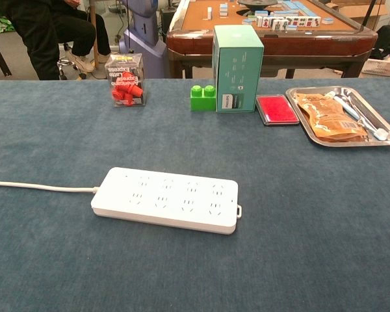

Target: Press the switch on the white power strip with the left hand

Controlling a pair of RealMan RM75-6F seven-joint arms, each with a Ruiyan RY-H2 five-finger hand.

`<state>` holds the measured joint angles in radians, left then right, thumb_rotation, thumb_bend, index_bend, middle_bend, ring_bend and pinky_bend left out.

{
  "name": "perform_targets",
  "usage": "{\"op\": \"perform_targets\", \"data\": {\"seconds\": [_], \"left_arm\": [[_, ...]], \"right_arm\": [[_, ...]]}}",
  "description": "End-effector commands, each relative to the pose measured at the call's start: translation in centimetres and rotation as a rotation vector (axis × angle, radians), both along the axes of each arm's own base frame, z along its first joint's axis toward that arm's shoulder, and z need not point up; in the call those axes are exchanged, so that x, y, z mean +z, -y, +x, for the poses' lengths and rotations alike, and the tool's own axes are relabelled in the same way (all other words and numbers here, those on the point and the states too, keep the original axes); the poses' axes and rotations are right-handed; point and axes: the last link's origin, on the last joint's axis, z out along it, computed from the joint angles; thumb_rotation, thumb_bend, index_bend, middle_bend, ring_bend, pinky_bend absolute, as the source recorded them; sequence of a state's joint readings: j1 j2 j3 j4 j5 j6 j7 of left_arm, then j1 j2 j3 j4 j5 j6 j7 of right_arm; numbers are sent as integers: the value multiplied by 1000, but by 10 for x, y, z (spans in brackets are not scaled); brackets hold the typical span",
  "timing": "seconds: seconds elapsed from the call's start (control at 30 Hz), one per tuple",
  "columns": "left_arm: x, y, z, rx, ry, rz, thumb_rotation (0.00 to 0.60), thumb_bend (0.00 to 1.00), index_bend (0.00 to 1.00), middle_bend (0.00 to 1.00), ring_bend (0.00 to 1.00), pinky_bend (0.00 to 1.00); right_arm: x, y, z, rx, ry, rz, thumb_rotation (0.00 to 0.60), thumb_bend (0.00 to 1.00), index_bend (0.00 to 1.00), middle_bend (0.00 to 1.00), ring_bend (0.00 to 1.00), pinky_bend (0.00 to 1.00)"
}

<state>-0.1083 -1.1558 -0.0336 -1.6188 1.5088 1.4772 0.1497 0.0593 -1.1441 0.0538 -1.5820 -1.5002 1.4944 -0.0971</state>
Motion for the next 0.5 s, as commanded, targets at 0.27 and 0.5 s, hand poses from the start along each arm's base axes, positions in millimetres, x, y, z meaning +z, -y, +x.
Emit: {"op": "perform_targets", "data": {"seconds": [0.27,0.5], "left_arm": [[-3,-2,4,-24,19,-13,600,279,392,359,227,392],[-3,-8,29,-117,143,-63,600,279,341,459,446,712]], "right_arm": [[1,0,1,-1,-1,-3,600,143,199,253,251,438],[0,0,2,-2,-2,-2,600,144,199,254,251,438]]}}
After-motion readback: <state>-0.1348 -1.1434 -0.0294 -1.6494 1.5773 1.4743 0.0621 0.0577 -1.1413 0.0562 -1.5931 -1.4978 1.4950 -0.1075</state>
